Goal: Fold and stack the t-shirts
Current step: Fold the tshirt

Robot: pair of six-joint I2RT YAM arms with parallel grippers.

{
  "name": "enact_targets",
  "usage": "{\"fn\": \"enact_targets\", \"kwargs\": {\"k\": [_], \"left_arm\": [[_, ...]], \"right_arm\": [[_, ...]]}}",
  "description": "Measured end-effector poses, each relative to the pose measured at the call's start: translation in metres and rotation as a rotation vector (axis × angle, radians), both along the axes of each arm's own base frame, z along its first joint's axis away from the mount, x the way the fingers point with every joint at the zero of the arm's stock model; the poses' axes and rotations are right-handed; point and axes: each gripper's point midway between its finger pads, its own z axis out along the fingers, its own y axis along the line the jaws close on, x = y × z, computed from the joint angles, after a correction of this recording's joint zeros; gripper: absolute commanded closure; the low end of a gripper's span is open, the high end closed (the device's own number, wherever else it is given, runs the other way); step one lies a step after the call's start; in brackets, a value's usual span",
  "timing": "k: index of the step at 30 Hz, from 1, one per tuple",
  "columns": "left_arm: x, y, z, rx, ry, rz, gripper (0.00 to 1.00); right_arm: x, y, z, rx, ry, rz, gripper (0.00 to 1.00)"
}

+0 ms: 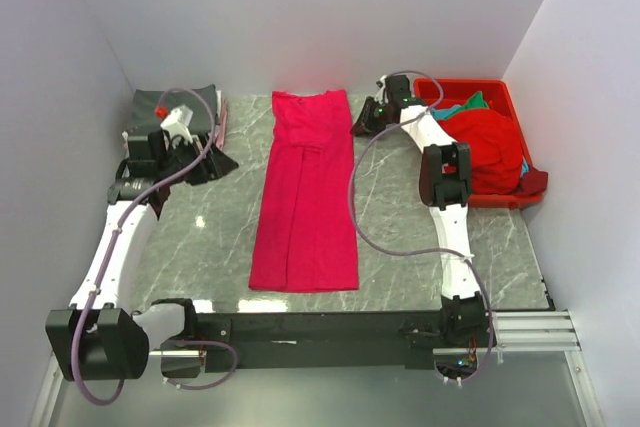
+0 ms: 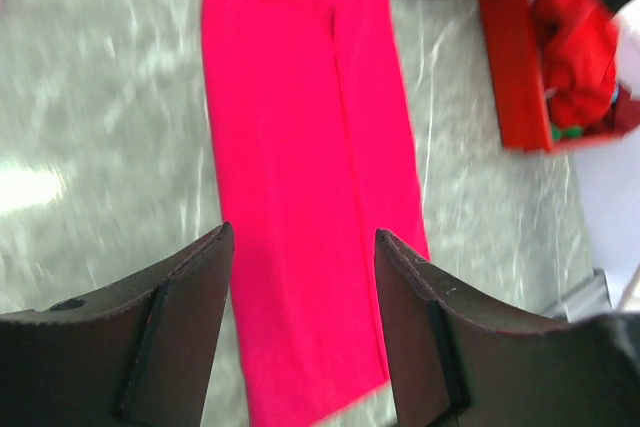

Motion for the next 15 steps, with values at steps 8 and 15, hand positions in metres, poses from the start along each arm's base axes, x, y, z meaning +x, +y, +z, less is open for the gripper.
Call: {"fn": "enact_targets", "kwargs": {"k": [8,15], "left_arm": [[-0.046,-0.021,-0.05,-0.039,0.23,-0.003,0.38],[-0.14,-0.072,-0.146,0.017,0.609,-0.045,0.37]], "right_arm": [[-0.047,-0.018,0.01,-0.091,-0.069,0.257,0.39],[-0.19,-0.014,0.076,-0.125,-0.212,0.658,0.39]]}}
